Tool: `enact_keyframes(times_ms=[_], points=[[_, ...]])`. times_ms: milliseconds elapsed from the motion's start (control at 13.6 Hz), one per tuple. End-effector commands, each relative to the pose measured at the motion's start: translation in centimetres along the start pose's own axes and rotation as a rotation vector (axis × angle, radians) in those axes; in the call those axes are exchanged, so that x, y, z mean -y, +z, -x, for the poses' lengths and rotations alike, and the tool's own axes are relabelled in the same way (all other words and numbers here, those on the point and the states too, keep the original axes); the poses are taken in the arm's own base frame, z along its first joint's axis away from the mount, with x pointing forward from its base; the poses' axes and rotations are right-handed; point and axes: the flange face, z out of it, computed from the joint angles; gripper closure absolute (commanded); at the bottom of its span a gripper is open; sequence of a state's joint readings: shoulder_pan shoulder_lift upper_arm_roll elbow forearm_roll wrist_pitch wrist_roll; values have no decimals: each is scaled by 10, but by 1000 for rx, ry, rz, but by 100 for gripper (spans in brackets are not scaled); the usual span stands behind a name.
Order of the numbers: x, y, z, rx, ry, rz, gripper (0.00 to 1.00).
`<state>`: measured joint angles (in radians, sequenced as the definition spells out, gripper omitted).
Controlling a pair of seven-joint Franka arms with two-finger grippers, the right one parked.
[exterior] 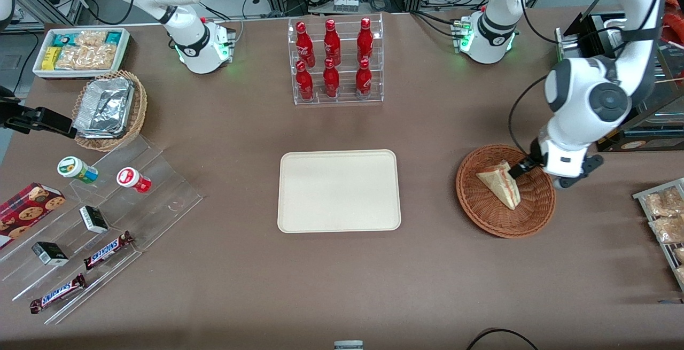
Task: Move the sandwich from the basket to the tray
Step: 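Lower the open left gripper over the wrapped sandwich and close on it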
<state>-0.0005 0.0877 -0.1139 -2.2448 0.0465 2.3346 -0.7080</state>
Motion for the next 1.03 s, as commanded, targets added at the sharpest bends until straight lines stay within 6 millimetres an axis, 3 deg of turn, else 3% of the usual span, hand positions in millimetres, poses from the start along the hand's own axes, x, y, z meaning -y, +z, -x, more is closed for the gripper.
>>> enact_keyframes(times_ms=[0,661,807,954], points=[[-4,15,17,-24,-16,24,1],[-7,71,16,-47,-28,73,2],[-7,74,16,-45,-27,70,15],[-7,77,16,-41,-25,65,38]])
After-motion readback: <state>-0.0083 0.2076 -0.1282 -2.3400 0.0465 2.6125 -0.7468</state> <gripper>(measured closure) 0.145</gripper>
